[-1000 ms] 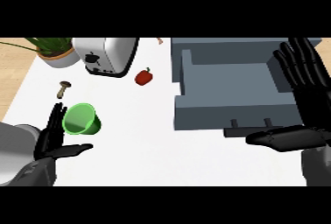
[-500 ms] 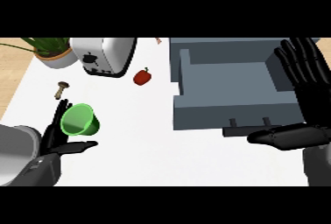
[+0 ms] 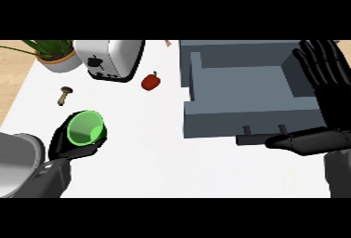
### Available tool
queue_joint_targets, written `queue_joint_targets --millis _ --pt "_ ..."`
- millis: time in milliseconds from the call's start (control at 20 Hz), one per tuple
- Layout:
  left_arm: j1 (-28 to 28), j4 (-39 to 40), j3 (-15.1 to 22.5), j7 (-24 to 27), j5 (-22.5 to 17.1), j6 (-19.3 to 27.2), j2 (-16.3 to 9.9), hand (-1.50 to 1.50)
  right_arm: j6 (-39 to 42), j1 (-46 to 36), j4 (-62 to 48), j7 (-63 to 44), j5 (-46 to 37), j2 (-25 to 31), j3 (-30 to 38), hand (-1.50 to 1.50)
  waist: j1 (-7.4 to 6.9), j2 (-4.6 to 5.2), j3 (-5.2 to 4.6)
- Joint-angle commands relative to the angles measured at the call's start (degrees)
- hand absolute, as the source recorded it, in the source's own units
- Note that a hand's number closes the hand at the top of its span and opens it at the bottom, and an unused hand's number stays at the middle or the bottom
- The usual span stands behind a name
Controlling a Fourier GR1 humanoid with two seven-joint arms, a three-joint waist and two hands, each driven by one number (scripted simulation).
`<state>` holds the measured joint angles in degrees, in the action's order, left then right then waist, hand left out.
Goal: Pick up the cup, place it into the drawer and close the drawer
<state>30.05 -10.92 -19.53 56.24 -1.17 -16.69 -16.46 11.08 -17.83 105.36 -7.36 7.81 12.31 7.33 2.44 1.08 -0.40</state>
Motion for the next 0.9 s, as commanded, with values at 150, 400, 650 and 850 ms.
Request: queue_joint_targets --millis 150,400,650,850 --pt "-1.12 -2.91 -1.17 12.48 0.81 12.52 1.55 1.50 -0.36 1.52 1.31 0.36 -0.44 -0.63 -0.33 -1.50 -0.10 -0.16 0.08" --pt "2.44 -3.84 -3.69 12.71 -2.50 5.64 3.23 1.50 2.39 1.35 -0.67 1.67 2.21 2.00 2.71 -1.50 -0.16 -0.14 0.13" --pt "0.56 -7.09 -2.99 15.01 -2.99 5.58 8.53 1.50 -1.39 -0.40 0.31 -0.67 -0.51 -0.27 0.78 -1.50 -1.77 -0.78 0.27" --pt "4.81 -11.26 -0.31 9.68 -1.89 3.97 8.60 1.50 0.37 4.32 3.42 -1.02 -0.10 0.33 0.41 -1.50 -1.68 -1.21 0.37"
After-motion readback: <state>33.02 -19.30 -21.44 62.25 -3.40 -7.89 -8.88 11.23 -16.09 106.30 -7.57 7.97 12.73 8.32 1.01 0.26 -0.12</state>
